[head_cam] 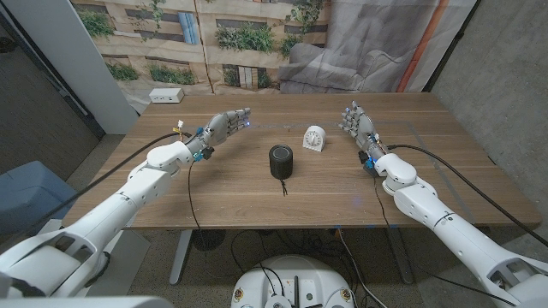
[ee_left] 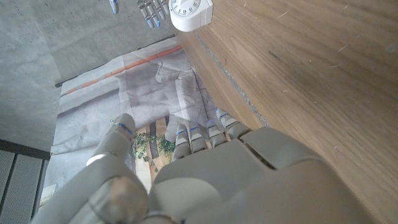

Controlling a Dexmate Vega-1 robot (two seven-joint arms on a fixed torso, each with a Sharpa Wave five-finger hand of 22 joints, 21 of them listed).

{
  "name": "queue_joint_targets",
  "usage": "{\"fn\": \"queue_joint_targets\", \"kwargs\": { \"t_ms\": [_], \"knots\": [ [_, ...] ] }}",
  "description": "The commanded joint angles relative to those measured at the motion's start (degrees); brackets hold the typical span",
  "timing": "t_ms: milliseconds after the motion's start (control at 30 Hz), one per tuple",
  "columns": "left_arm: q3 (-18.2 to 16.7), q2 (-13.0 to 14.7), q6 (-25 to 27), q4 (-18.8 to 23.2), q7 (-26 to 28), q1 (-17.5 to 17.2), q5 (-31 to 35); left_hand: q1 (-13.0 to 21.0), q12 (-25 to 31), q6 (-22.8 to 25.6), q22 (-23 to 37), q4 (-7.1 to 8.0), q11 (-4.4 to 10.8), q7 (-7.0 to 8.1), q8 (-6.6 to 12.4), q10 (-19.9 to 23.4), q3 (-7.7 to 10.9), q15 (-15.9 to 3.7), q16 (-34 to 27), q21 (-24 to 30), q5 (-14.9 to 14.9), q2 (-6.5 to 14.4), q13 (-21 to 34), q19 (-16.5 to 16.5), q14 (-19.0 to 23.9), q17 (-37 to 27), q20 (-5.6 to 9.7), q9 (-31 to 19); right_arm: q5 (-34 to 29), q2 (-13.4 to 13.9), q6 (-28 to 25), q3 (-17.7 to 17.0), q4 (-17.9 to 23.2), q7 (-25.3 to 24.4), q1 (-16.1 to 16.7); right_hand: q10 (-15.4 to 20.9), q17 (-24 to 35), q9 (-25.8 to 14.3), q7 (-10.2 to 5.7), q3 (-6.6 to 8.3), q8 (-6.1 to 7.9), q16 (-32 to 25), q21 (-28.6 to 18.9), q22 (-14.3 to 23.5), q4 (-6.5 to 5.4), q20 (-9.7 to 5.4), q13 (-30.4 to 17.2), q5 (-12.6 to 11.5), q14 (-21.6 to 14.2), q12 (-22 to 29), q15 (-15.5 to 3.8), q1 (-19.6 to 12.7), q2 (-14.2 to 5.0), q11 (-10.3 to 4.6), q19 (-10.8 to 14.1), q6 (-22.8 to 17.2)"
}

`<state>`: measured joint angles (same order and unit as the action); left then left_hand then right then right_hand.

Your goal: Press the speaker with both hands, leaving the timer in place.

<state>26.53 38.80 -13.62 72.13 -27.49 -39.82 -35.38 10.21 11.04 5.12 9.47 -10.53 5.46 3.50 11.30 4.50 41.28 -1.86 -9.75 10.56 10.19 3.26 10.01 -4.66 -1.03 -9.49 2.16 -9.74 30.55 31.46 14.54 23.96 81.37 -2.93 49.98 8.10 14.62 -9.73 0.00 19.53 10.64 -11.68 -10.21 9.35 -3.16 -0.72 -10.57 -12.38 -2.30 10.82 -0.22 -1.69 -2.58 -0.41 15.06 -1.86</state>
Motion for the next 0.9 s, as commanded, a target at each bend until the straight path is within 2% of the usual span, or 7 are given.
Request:
{"fn": "queue_joint_targets", "kwargs": {
  "t_ms": [33,167,467,767,900],
  "knots": [
    [4.15,0.17,1.65,-6.37,-12.96,8.16,2.06,1.92,-0.27,-0.73,0.11,-0.38,0.52,0.66,0.17,-0.52,0.36,-2.99,-0.08,-0.35,0.42,0.34,0.13,1.13,-1.07,-0.07,0.99,-0.28,-2.11,0.55,1.55,-1.21,0.89,-3.42,1.32,0.54,0.03,-0.28,0.22,0.07,0.35,-0.35,0.04,0.18,0.32,-0.32,-0.09,-0.15,-0.37,0.24,-0.52,-0.38,-0.52,0.03,-0.47,-0.76],
    [6.19,-0.82,1.42,-10.74,-18.91,12.25,3.39,2.86,-0.33,-1.16,0.11,-0.4,0.48,1.45,0.1,-0.72,0.52,-3.07,-0.04,-0.39,0.48,0.46,0.14,1.56,-1.48,-0.07,1.06,-0.29,-2.47,1.19,1.0,-1.8,1.87,-4.63,2.04,0.7,-0.06,-0.28,0.35,0.11,0.37,-0.43,0.16,0.17,0.37,-0.57,-0.08,-0.17,-0.66,0.29,-0.45,-0.44,-0.57,0.11,-0.98,-0.91],
    [8.21,-2.6,-2.46,-17.06,-24.93,17.34,6.24,4.67,0.02,-0.13,0.06,-0.59,1.21,3.08,0.66,0.37,0.42,-4.27,-0.44,-0.05,0.33,-0.51,0.13,0.98,-0.65,-0.06,1.33,-0.28,-2.66,1.88,-0.05,-2.66,3.57,-6.52,3.42,0.69,-0.18,-0.28,0.33,0.11,0.35,-0.45,0.06,0.16,0.34,-0.62,-0.05,-0.17,-0.75,0.24,-0.15,-0.35,-0.69,0.27,-1.19,-1.11],
    [10.54,-5.65,-9.15,-27.04,-32.13,23.37,9.36,6.23,0.03,-0.42,-0.01,-0.71,2.04,3.02,0.63,0.83,0.36,-4.9,-0.6,0.16,0.34,-1.95,0.14,0.03,0.23,-0.07,1.74,-0.29,-4.16,1.99,-0.62,-2.57,4.4,-8.44,4.06,0.86,-0.24,-0.28,0.3,0.1,0.32,-0.51,-0.06,0.15,0.28,-0.4,-0.04,-0.17,-0.9,0.28,-0.05,-0.25,-0.79,0.3,-1.17,-1.21],
    [11.14,-7.05,-12.5,-31.62,-34.05,25.63,10.51,7.8,0.03,0.67,-0.05,-0.72,3.06,4.55,1.09,1.3,0.45,-5.71,-0.59,0.16,0.37,-3.34,0.13,-0.62,0.71,-0.09,2.5,-0.29,-4.75,1.44,-0.42,-2.28,4.23,-9.13,4.08,0.91,-0.28,-0.28,0.3,0.11,0.31,-0.53,-0.09,0.15,0.3,-0.4,-0.04,-0.18,-0.99,0.29,-0.03,-0.26,-0.81,0.31,-1.17,-1.24]
  ]
}}
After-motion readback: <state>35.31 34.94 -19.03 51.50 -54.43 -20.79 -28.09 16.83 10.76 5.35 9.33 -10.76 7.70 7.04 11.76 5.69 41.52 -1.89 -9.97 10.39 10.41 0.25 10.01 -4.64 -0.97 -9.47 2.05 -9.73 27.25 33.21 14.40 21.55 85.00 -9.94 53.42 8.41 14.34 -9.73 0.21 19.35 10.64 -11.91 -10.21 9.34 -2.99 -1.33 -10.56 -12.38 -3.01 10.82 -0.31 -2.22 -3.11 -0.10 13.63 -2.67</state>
